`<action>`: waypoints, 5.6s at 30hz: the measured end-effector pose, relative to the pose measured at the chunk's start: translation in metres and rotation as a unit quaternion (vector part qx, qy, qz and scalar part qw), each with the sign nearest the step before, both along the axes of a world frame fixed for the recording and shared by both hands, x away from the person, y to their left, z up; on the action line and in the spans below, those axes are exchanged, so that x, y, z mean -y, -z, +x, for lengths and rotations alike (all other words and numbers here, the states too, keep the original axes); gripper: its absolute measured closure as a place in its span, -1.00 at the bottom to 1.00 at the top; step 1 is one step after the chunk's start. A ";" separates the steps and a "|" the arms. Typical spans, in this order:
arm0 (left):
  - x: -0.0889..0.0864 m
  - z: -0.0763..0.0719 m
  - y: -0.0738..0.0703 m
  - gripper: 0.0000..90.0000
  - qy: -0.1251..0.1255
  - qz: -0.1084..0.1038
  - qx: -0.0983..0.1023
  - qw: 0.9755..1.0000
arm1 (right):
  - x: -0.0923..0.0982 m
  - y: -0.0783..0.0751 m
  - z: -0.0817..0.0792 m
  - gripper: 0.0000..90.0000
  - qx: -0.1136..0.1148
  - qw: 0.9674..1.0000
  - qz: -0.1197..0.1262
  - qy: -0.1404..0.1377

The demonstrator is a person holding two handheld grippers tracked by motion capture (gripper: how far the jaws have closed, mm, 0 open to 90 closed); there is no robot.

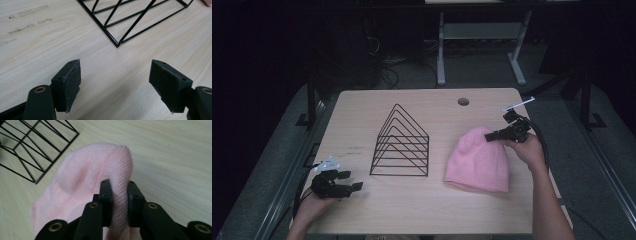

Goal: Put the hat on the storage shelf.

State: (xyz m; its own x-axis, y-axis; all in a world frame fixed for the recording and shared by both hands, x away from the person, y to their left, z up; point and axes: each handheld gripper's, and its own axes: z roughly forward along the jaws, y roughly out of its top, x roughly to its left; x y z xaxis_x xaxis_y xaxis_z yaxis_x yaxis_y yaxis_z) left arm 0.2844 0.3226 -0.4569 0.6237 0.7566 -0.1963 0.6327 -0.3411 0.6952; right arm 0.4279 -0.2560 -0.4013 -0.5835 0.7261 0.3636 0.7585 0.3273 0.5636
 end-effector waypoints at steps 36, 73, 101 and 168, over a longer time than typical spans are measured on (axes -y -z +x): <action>0.000 -0.005 -0.050 -0.45 0.077 0.000 0.009 0.997 | -0.019 -0.127 -0.046 0.72 0.107 0.991 -0.022 -0.073; 0.060 0.035 -0.173 -0.46 0.198 0.028 0.062 0.978 | -0.083 -0.240 -0.060 0.72 0.195 0.969 0.009 -0.149; 0.087 0.052 -0.212 -0.44 0.233 -0.013 0.069 0.970 | -0.173 -0.276 -0.056 0.71 0.223 0.947 0.037 -0.227; 0.094 0.090 -0.175 0.84 0.163 0.082 0.059 0.981 | -0.195 -0.222 -0.021 0.72 0.189 0.954 0.060 -0.227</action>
State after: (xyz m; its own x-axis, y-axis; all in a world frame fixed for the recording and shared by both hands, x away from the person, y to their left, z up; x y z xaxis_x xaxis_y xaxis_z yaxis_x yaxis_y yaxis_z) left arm 0.3745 0.2288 -0.2818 0.8487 0.5288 -0.0007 0.3904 -0.6257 0.6754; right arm 0.4072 -0.0607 -0.1789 -0.9335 0.3343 0.1295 0.2894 0.4892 0.8228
